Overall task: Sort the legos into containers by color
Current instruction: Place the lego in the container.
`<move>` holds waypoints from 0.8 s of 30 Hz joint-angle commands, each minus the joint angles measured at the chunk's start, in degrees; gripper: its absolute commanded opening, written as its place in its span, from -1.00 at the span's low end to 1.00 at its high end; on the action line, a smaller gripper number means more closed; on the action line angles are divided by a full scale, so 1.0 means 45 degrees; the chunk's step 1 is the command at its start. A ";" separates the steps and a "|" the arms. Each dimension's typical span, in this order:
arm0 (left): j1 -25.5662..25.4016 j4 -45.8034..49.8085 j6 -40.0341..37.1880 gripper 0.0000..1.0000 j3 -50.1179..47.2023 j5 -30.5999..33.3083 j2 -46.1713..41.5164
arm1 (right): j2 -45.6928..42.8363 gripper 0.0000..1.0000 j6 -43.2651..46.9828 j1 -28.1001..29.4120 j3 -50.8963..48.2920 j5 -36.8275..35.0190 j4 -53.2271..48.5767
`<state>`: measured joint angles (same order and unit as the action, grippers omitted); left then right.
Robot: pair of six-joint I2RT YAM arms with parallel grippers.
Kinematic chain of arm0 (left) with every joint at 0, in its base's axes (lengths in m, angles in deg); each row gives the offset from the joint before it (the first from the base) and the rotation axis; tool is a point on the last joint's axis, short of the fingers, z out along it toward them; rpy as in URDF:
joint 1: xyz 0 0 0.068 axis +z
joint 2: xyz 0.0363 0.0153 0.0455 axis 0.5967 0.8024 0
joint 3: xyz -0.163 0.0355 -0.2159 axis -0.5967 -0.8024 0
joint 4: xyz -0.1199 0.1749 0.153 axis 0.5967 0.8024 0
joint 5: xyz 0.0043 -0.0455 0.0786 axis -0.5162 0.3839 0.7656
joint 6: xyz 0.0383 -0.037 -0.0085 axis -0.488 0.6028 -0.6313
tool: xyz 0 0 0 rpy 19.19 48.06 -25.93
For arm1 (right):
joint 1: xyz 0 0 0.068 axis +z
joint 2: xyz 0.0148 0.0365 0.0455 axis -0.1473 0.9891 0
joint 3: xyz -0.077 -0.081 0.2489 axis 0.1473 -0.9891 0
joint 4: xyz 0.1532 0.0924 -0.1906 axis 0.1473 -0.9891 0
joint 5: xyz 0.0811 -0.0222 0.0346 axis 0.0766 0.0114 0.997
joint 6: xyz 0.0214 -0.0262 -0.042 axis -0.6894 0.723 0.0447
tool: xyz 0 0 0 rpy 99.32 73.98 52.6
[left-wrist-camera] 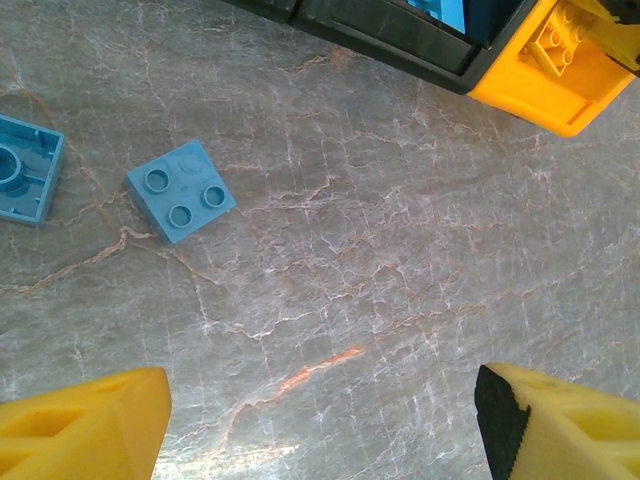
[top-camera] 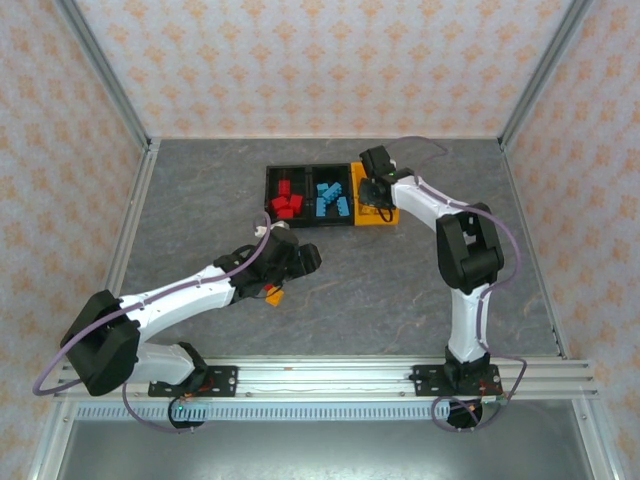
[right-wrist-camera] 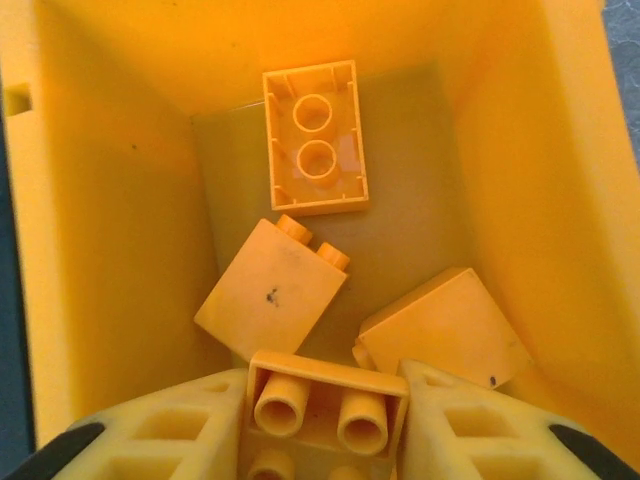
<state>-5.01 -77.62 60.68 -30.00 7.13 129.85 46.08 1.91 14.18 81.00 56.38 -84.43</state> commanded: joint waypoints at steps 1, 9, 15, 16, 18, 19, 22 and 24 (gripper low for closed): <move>-0.0081 0.0078 -0.0277 0.63 0.0102 0.0276 0.0008 | 0.0062 -0.05 0.0033 -0.0053 0.0390 -0.0402 0.0079; -0.0047 0.0378 -0.0270 0.63 0.0046 0.0618 -0.0456 | -0.1183 0.21 0.0030 -0.0054 0.0358 -0.0204 0.0088; 0.0553 0.1193 -0.0740 0.65 0.0029 0.0891 -0.1404 | -0.3458 0.20 0.0011 0.0072 -0.0852 0.0791 0.0490; 0.0711 0.1391 -0.0843 0.65 0.0036 0.0901 -0.1544 | -0.3866 0.20 0.0030 0.0100 -0.1168 0.1038 0.0589; 0.1124 0.1896 -0.1178 0.66 0.0120 0.0882 -0.1780 | -0.4771 0.20 0.0122 0.0226 -0.2027 0.1748 0.0811; 0.1285 0.2149 -0.1366 0.66 0.0197 0.0882 -0.1844 | -0.5161 0.20 0.0128 0.0287 -0.2457 0.2018 0.0920; 0.1789 0.2973 -0.1940 0.66 0.0518 0.1044 -0.1871 | -0.6476 0.20 0.0204 0.0535 -0.4059 0.2871 0.1404; 0.2060 0.3273 -0.2296 0.67 0.0737 0.1111 -0.1785 | -0.7268 0.25 0.0271 0.0730 -0.5049 0.3363 0.1576</move>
<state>2.94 -68.35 54.49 -29.32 10.12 121.96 16.37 2.24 16.22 63.62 66.63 -78.55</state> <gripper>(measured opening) 0.831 0.615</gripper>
